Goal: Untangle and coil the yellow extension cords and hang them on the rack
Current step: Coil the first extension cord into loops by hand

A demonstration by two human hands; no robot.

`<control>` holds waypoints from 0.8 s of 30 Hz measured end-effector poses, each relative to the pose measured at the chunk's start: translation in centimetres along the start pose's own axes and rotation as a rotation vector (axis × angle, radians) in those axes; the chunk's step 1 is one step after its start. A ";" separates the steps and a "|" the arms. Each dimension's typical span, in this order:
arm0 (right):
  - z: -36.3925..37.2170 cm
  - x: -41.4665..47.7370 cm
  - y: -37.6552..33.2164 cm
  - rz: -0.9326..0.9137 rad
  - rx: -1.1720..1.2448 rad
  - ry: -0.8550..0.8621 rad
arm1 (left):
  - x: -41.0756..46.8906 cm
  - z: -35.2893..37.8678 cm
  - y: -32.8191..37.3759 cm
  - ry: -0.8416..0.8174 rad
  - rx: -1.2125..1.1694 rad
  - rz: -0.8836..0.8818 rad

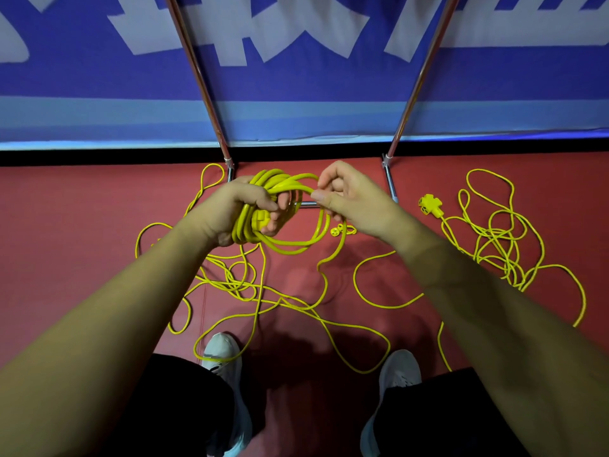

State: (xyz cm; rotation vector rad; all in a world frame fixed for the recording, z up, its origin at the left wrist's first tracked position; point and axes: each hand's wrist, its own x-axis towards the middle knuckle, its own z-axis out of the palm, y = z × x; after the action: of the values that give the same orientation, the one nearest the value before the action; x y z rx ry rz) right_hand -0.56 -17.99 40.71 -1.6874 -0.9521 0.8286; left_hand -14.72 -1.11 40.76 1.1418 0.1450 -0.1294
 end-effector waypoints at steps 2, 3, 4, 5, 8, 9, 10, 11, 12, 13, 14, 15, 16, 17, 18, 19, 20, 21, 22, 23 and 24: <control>0.3 -0.2 0.2 -0.007 0.117 -0.030 | -0.1 0.1 0.0 -0.065 -0.035 -0.001; 0.5 -0.3 0.2 -0.011 0.168 -0.042 | -0.1 0.1 0.0 -0.086 -0.048 0.000; 0.7 -0.3 0.2 -0.011 0.207 -0.056 | -0.2 0.2 0.0 -0.100 -0.051 0.002; 0.8 -0.3 0.1 -0.009 0.234 -0.073 | -0.2 0.2 0.1 -0.114 -0.053 0.006; 1.2 -0.2 0.0 -0.002 0.247 -0.131 | -0.4 0.4 0.1 -0.192 -0.111 0.002; 1.4 -0.2 -0.1 -0.005 0.242 -0.140 | -0.5 0.5 0.1 -0.231 -0.148 -0.009; 1.6 -0.2 -0.1 -0.007 0.232 -0.145 | -0.5 0.7 0.1 -0.275 -0.188 -0.022; 1.7 -0.2 -0.1 -0.011 0.222 -0.149 | -0.6 0.9 0.0 -0.321 -0.228 -0.029; 1.7 -0.2 -0.2 -0.015 0.222 -0.151 | -0.6 1.1 -0.1 -0.364 -0.264 -0.032; 1.7 -0.2 -0.3 -0.021 0.238 -0.151 | -0.6 1.4 -0.1 -0.410 -0.303 -0.035; 1.7 -0.2 -0.4 -0.030 0.261 -0.149 | -0.6 1.5 -0.1 -0.456 -0.351 -0.045; 1.8 -0.2 -0.4 -0.049 0.277 -0.154 | -0.6 1.6 0.0 -0.492 -0.397 -0.062; 1.8 -0.1 -0.4 -0.071 0.281 -0.157 | -0.7 1.6 0.2 -0.512 -0.416 -0.076; 2.0 0.0 -0.3 -0.091 0.282 -0.153 | -0.8 1.5 0.4 -0.517 -0.403 -0.085; 2.1 0.0 -0.3 -0.101 0.282 -0.136 | -0.9 1.4 0.6 -0.521 -0.376 -0.093; 2.1 0.1 -0.4 -0.100 0.265 -0.108 | -0.9 1.3 0.7 -0.525 -0.352 -0.107; 2.2 0.0 -0.5 -0.096 0.232 -0.074 | -1.0 1.2 0.8 -0.528 -0.325 -0.122; 2.2 0.0 -0.5 -0.095 0.198 -0.052 | -1.0 1.1 0.9 -0.518 -0.279 -0.133; 2.2 0.0 -0.4 -0.099 0.183 -0.060 | -1.1 1.1 1.0 -0.502 -0.219 -0.142; 2.3 -0.1 -0.3 -0.095 0.197 -0.098 | -1.1 1.1 1.1 -0.481 -0.155 -0.150; 2.3 -0.1 -0.1 -0.080 0.233 -0.149 | -1.2 1.1 1.2 -0.452 -0.089 -0.153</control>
State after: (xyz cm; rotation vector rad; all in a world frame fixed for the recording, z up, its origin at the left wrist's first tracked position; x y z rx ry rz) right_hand -2.65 -17.12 40.21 -1.3947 -0.9764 0.9820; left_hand -15.62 -1.61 42.54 0.9868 -0.1627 -0.5065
